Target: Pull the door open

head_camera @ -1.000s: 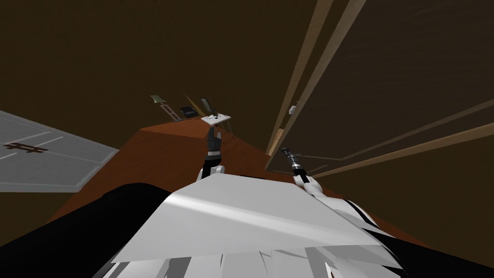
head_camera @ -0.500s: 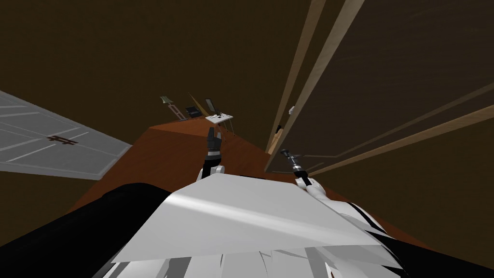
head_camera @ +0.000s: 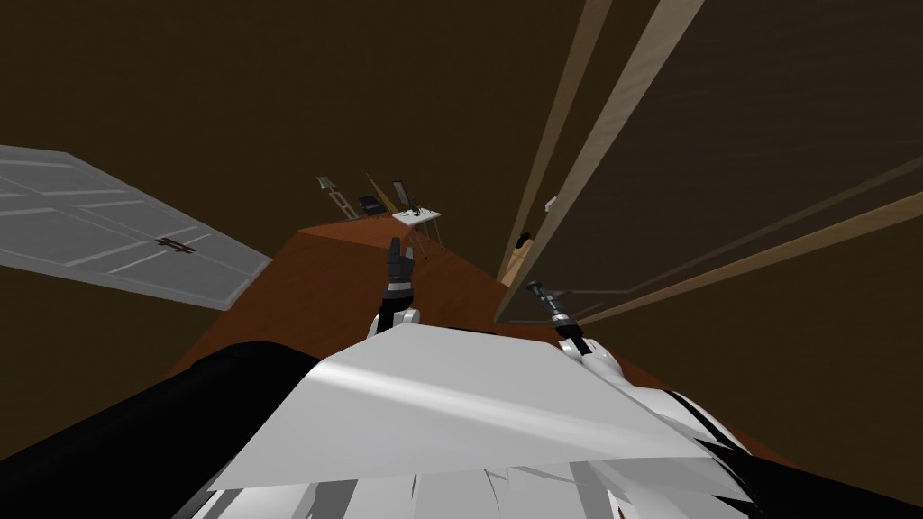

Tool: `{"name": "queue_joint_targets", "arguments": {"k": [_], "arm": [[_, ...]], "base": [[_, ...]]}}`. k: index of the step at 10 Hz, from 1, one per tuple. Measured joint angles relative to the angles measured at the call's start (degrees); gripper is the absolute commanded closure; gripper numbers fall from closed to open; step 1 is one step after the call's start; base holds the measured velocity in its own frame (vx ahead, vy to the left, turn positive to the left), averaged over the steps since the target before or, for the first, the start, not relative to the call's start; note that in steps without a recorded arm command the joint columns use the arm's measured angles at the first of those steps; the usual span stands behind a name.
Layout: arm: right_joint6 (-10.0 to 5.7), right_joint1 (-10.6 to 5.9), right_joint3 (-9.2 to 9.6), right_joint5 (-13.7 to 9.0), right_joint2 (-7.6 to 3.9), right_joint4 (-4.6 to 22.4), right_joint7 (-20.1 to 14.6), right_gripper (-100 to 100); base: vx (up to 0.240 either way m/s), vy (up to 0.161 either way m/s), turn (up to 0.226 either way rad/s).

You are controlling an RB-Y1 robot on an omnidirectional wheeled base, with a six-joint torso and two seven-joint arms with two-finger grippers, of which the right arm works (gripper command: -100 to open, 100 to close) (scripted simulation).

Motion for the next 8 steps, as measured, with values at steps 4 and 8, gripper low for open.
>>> {"name": "queue_joint_targets", "arguments": {"k": [4, 8], "arm": [[-3.28, 1.44, 1.2, 0.91, -1.45, 0.4, -1.81, 100], [-5.61, 1.36, 1.33, 1.09, -2.17, 2.12, -2.42, 100]], "base": [[-0.128, -0.061, 0.064], [-0.178, -0.091, 0.169]]}}
